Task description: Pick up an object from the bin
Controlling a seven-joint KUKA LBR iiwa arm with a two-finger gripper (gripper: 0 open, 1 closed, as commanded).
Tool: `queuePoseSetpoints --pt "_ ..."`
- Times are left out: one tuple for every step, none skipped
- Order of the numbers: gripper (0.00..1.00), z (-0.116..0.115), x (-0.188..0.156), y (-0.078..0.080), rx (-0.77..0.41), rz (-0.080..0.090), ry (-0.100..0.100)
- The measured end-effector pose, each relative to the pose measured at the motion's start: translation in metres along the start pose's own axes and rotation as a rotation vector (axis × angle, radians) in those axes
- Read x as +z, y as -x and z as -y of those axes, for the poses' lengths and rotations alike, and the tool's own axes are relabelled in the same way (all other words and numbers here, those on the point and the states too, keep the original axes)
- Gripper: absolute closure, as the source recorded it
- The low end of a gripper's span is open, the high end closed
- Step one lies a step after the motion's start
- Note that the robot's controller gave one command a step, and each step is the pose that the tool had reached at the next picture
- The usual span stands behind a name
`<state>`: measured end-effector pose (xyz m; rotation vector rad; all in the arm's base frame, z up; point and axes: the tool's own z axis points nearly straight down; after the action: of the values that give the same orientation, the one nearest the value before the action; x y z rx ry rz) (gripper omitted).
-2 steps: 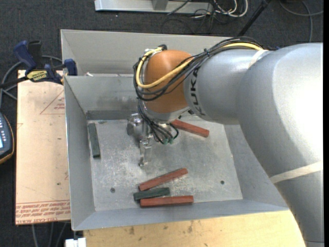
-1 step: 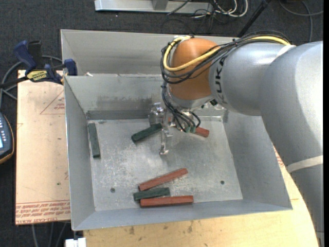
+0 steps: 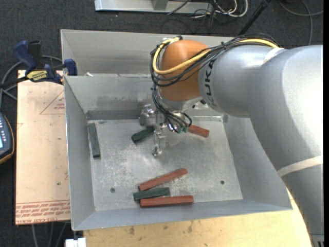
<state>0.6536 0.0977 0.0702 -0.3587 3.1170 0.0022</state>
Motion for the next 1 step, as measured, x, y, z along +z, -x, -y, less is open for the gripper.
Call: queuePoseSetpoints --pt "1.00 0.0006 -0.0014 0.0005 0.001 0.001 0.000"
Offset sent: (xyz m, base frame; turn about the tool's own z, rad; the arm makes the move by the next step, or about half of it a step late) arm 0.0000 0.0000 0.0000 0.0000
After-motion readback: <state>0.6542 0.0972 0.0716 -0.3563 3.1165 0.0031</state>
